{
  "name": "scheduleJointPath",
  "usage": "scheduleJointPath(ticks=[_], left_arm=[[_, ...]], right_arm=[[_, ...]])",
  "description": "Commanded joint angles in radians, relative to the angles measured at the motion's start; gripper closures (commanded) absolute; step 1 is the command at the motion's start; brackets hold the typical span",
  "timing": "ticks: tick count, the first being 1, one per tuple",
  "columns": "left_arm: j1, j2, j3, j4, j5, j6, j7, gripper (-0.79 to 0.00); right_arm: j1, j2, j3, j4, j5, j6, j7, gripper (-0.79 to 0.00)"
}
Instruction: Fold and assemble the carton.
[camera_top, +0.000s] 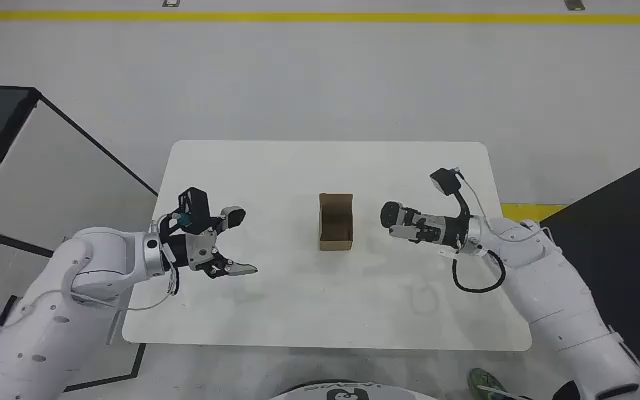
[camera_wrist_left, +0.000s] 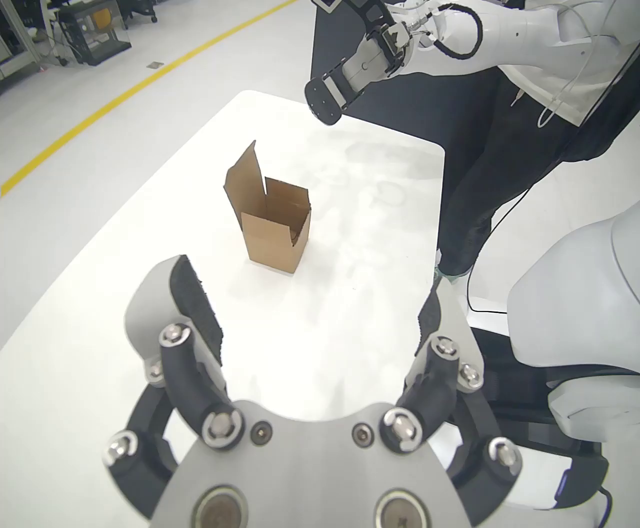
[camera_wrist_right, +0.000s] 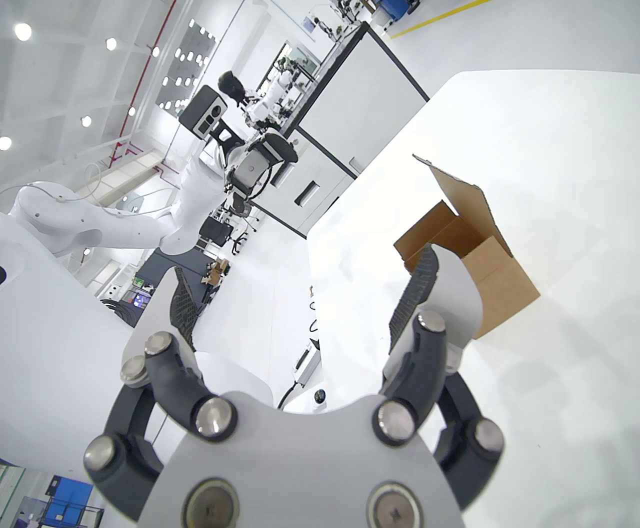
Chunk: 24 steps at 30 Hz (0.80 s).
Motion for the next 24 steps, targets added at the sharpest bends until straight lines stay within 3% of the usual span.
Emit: scheduleJointPath(ticks=[1, 9, 13, 20, 24], left_arm=[[-0.005, 0.002, -0.006, -0.004, -0.016, 0.003, -0.019, 0.000], [-0.004, 0.002, -0.004, -0.003, -0.019, 0.007, -0.014, 0.000], [-0.004, -0.003, 0.057, 0.032, -0.135, 0.057, -0.008, 0.000], [-0.106, -0.008, 0.209, 0.089, -0.446, 0.177, -0.171, 0.000], [-0.187, -0.012, 0.269, 0.141, -0.535, 0.256, -0.288, 0.000]], right_arm=[[0.001, 0.000, -0.001, 0.003, 0.005, 0.001, 0.001, 0.000], [0.001, 0.000, -0.001, 0.003, 0.005, 0.001, 0.001, 0.000], [-0.004, -0.004, -0.009, -0.011, -0.088, 0.063, -0.056, 0.000], [-0.011, -0.008, -0.021, -0.040, -0.257, 0.164, -0.136, 0.000], [-0.017, -0.011, -0.027, -0.044, -0.288, 0.211, -0.157, 0.000]])
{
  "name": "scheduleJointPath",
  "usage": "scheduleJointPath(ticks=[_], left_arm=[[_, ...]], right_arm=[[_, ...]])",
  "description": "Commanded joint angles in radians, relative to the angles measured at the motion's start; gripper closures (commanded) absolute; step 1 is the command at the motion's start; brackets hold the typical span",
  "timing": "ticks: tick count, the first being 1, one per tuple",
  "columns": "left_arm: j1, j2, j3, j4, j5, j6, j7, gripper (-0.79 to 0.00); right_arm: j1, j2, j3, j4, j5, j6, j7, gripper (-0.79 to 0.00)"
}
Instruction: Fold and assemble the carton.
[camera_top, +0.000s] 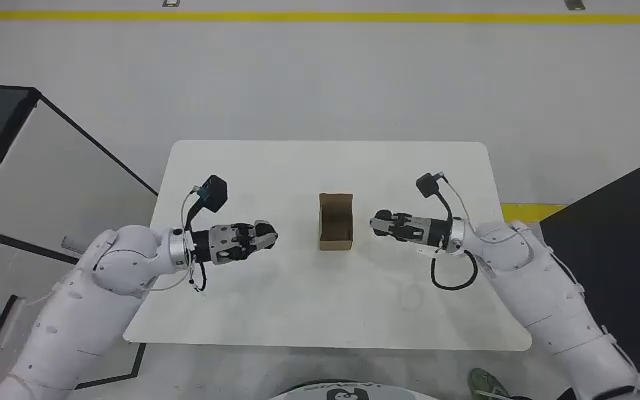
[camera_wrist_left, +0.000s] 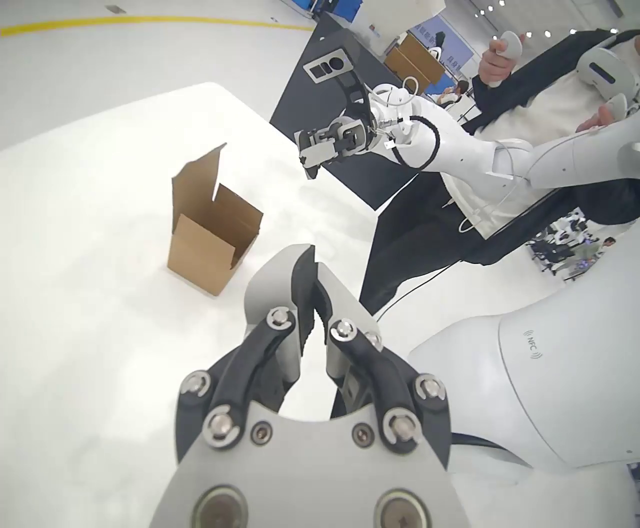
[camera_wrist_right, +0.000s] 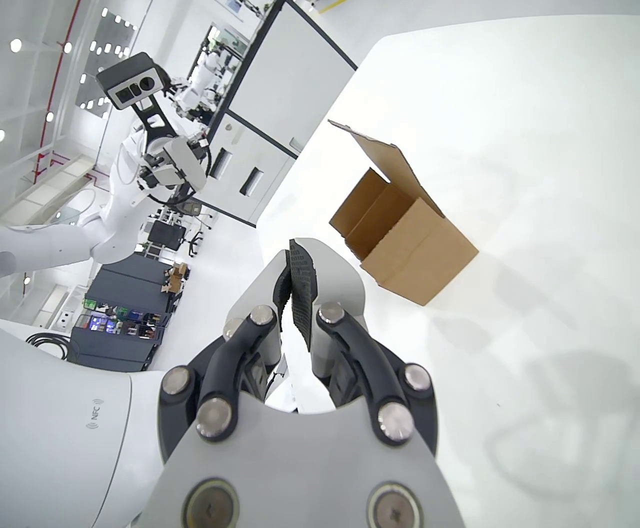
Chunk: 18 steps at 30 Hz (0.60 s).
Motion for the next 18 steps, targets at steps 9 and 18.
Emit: scheduleJointPath(ticks=[9, 18], left_arm=[[-0.019, -0.001, 0.011, 0.013, -0.012, 0.022, -0.027, 0.000], [-0.053, -0.022, 0.075, 0.049, -0.035, 0.036, 0.043, 0.000]], right_arm=[[-0.001, -0.001, -0.001, 0.001, -0.003, 0.010, -0.003, 0.000], [0.003, -0.011, -0.021, 0.025, 0.056, 0.080, -0.036, 0.000]])
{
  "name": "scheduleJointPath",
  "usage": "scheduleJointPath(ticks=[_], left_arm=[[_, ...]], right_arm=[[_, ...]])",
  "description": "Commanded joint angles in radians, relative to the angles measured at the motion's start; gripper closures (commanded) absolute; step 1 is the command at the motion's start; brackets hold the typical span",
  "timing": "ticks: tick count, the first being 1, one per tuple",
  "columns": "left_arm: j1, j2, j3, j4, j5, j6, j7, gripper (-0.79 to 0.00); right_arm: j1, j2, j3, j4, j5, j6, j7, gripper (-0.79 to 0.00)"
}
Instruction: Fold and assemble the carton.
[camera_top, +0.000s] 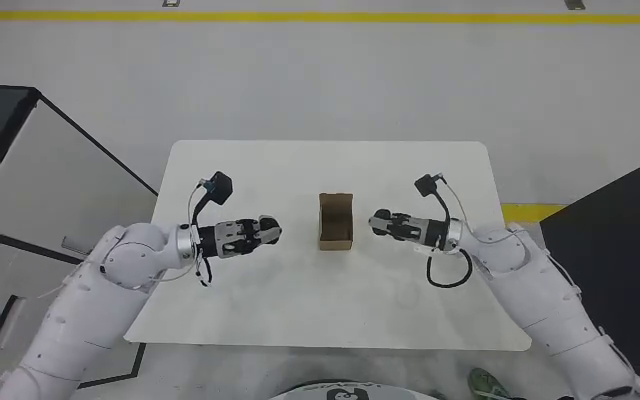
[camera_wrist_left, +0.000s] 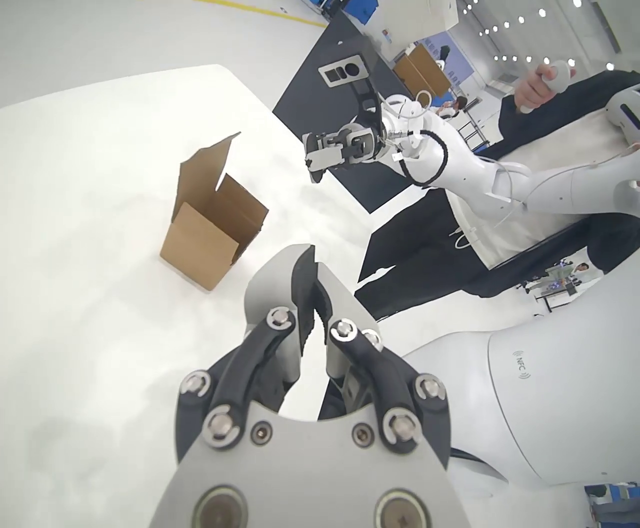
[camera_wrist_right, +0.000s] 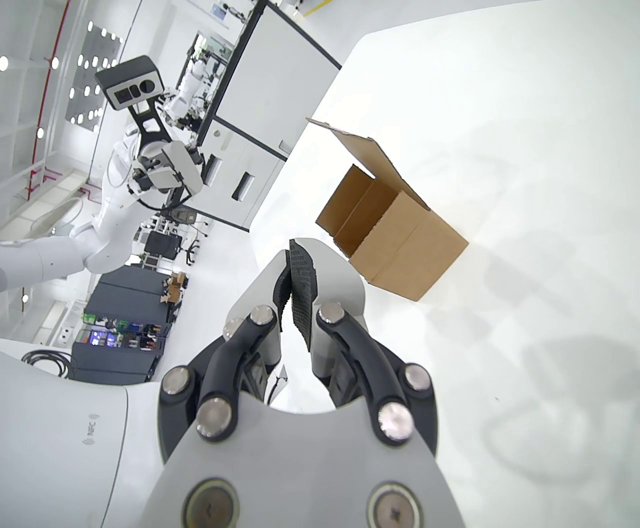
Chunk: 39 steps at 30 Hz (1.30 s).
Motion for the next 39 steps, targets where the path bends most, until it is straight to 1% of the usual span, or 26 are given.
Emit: scheduleJointPath(ticks=[1, 5, 7, 11, 14, 24, 26, 28, 32, 35, 39], left_arm=[[-0.025, -0.008, 0.028, 0.017, 0.003, 0.000, 0.010, 0.000], [-0.082, -0.030, 0.100, 0.070, 0.008, 0.001, 0.033, 0.000], [-0.114, -0.044, 0.143, 0.113, -0.016, 0.012, 0.034, 0.000], [-0.197, -0.073, 0.223, 0.194, -0.025, 0.025, 0.024, 0.000], [-0.243, -0.092, 0.266, 0.249, -0.031, 0.030, 0.024, 0.000], [-0.239, -0.093, 0.269, 0.250, -0.029, 0.033, 0.027, 0.000], [-0.239, -0.099, 0.278, 0.290, -0.009, 0.077, 0.057, 0.000], [-0.247, -0.116, 0.317, 0.307, -0.022, 0.075, 0.080, 0.000], [-0.299, -0.155, 0.382, 0.392, -0.070, 0.053, 0.131, 0.000], [-0.344, -0.183, 0.417, 0.461, -0.078, 0.062, 0.171, 0.000], [-0.389, -0.213, 0.455, 0.528, -0.073, 0.061, 0.178, 0.000]], right_arm=[[0.007, -0.005, -0.011, 0.018, 0.051, 0.019, 0.005, 0.000], [0.035, -0.017, -0.034, 0.070, 0.109, 0.051, 0.026, 0.000], [0.050, -0.023, -0.049, 0.094, 0.119, 0.064, 0.031, 0.000], [0.074, -0.035, -0.070, 0.134, 0.132, 0.066, 0.022, 0.000], [0.084, -0.042, -0.080, 0.155, 0.152, 0.053, 0.025, 0.000], [0.085, -0.042, -0.081, 0.158, 0.153, 0.052, 0.025, 0.000], [0.081, -0.044, -0.086, 0.159, 0.145, 0.073, 0.014, 0.000], [0.085, -0.048, -0.095, 0.156, 0.127, 0.099, -0.004, 0.000], [0.088, -0.059, -0.110, 0.169, 0.152, 0.111, -0.019, 0.000], [0.092, -0.068, -0.126, 0.191, 0.177, 0.110, -0.023, 0.000], [0.100, -0.074, -0.134, 0.203, 0.177, 0.110, -0.026, 0.000]])
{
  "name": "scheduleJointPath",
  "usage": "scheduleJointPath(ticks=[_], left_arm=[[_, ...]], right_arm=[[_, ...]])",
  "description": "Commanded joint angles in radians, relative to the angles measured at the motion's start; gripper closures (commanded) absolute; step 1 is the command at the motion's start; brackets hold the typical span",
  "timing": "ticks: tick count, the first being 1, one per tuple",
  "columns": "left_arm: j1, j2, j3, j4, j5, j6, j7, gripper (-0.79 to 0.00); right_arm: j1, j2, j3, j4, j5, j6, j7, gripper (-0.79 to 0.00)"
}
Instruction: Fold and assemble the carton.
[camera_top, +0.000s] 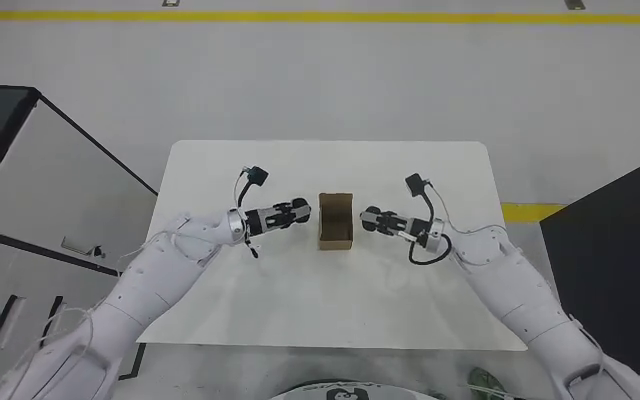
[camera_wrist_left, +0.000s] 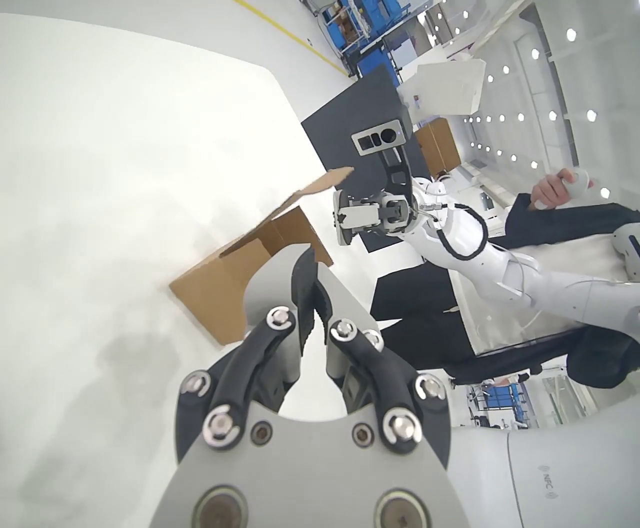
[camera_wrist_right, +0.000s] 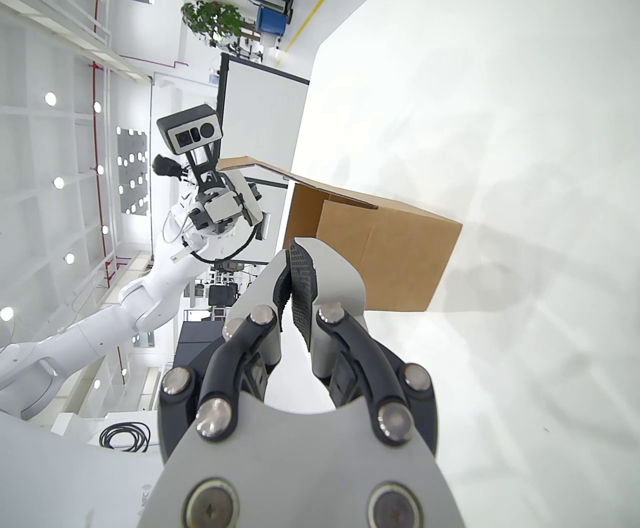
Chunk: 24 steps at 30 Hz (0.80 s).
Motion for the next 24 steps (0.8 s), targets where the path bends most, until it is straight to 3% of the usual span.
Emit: scheduleJointPath(ticks=[1, 9, 24], left_arm=[[-0.015, -0.011, 0.014, 0.029, 0.003, -0.009, 0.001, 0.000], [-0.059, -0.051, 0.057, 0.126, -0.003, -0.021, -0.028, 0.000], [-0.101, -0.110, 0.113, 0.207, -0.035, -0.062, -0.104, 0.000]], right_arm=[[0.000, 0.000, 0.001, -0.001, -0.001, 0.000, 0.000, 0.000], [-0.010, -0.009, -0.008, -0.008, 0.001, 0.033, -0.036, 0.000], [0.034, -0.046, -0.056, 0.044, -0.005, 0.035, -0.052, 0.000]])
